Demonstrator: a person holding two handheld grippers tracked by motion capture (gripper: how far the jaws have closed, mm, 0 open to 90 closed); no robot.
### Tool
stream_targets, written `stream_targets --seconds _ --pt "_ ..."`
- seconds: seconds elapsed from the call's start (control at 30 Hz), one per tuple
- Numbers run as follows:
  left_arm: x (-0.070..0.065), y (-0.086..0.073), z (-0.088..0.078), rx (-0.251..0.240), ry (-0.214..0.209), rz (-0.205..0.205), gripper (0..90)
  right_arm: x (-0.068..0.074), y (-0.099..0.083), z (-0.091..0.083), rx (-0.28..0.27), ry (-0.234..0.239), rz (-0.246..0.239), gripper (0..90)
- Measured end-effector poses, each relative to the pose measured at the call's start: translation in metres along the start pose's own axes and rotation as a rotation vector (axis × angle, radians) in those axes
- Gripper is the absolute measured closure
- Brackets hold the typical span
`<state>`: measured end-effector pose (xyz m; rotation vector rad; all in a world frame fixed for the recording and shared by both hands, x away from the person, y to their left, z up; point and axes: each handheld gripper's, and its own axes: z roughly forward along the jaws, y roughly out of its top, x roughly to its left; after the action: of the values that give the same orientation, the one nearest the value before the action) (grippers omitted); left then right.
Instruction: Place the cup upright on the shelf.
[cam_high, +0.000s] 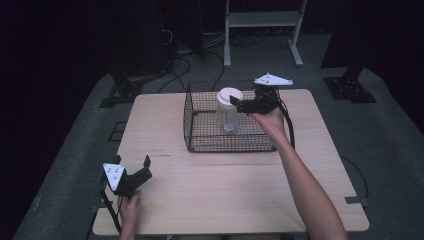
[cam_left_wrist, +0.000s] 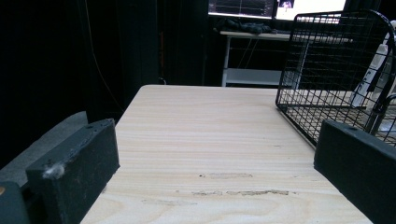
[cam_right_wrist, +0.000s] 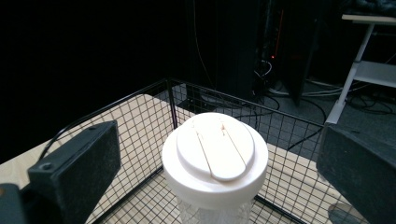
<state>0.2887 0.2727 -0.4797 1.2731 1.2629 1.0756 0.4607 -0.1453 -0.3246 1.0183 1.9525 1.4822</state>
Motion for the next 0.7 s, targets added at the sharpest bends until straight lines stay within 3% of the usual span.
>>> stream_targets --seconds 0.33,0.7 --pt "-0.001 0.0 0.0 0.001 -0.003 0.008 0.0 0.005 0.007 -0.03 -0.004 0.036 -0.002 0.0" --pt "-0.001 0.0 0.0 0.001 0.001 0.013 0.0 0.004 -0.008 -0.055 0.015 0.078 -0.003 0.0"
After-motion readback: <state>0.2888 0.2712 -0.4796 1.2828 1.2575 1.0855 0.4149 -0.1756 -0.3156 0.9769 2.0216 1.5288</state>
